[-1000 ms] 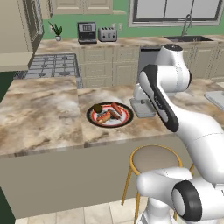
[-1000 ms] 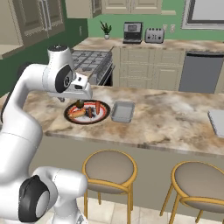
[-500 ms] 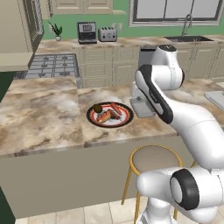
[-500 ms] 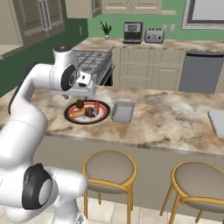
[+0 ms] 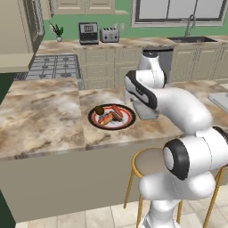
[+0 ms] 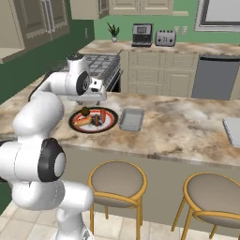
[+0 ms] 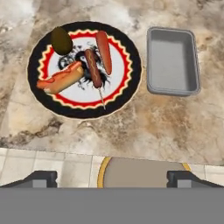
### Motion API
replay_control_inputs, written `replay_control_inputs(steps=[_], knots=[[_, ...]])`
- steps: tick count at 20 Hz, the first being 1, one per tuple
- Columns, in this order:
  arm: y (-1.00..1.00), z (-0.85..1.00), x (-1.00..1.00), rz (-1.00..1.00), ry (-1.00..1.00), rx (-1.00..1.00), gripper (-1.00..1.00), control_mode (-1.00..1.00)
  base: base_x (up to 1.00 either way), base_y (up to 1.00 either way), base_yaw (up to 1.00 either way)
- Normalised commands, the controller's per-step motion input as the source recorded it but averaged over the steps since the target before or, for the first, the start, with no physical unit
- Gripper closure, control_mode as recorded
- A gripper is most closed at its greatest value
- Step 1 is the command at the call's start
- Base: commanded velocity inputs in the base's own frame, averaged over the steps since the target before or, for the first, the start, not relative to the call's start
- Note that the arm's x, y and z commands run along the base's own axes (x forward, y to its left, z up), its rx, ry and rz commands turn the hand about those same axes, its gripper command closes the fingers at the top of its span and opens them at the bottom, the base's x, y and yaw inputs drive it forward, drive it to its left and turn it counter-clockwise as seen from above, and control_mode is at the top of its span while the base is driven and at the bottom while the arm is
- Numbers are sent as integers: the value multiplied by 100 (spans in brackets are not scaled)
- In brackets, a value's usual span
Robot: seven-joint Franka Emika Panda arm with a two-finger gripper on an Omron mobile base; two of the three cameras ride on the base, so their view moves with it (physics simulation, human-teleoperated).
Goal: Place one cooked food and one vegetable from the large plate to each tupperware container.
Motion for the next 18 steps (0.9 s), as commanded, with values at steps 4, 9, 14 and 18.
replay_control_inputs(steps=[4, 9, 14, 18], knots=[[6, -47, 100, 0, 26, -1, -100, -100, 0, 0, 0], [4, -64, 98, 1, 9, 0, -100, -100, 0, 0, 0], [19, -35, 87, 4, 3, 2, -100, -100, 0, 0, 0], [12, -40, 83, 3, 1, 0, -100, -100, 0, 0, 0]])
